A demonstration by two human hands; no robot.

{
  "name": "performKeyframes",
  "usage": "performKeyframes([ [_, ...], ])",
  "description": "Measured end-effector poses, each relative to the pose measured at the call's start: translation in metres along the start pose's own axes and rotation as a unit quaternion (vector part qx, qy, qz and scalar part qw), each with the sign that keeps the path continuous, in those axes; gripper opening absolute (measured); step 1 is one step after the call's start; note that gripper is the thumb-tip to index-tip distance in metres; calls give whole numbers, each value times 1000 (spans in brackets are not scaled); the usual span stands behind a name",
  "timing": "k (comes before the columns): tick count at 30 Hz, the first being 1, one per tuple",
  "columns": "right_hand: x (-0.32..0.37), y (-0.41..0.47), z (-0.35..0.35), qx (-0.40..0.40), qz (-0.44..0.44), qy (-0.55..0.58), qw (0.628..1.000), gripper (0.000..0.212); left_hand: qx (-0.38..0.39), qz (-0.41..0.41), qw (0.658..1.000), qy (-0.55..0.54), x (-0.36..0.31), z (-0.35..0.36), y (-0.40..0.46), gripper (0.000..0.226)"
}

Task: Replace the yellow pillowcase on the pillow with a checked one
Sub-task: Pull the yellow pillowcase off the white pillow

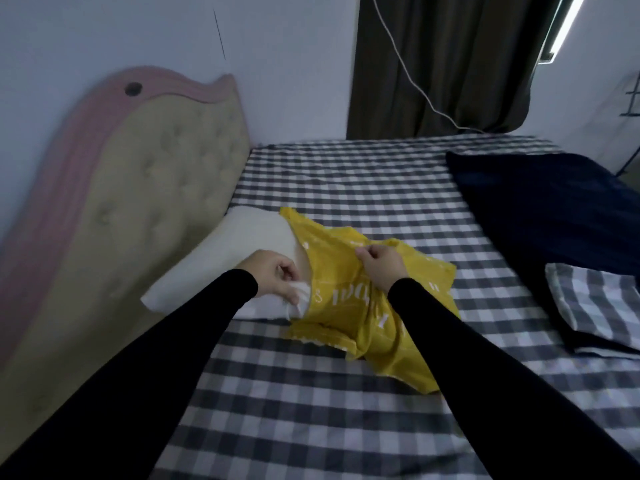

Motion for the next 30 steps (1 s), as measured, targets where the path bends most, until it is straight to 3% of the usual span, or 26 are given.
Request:
performKeyframes([
  [4,-67,-18,18,29,27,-83,996,23,-1,-85,996,-34,41,30,-2,42],
  [7,-108,-31,36,112,41,-156,981,20,9,-97,995,3,57,52,2,50],
  [10,-118,-42,72,222,3,-245,944,23,44,-95,994,43,63,75,13,56],
  [14,-120,-31,103,299,-17,-325,897,30,65,-107,990,66,74,97,31,55],
  [16,-121,-11,110,298,-16,-341,891,33,81,-115,987,75,84,107,40,55],
  [22,-102,65,141,251,-26,-304,919,43,103,-143,977,118,120,129,82,63],
  [26,-99,107,175,229,-47,-295,927,40,55,-152,981,108,148,134,118,64],
  [30,-99,138,204,212,-114,-345,907,46,40,-168,974,147,177,131,148,76],
])
Point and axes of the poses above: each hand's wrist, its own y-axis towards the middle knuckle, its own z-axis out of the palm, x = y × z, the point moved 4 cm from there along y, towards the middle knuckle, and after that the axes turned 15 degrees about -x, right-handed, at the moved point
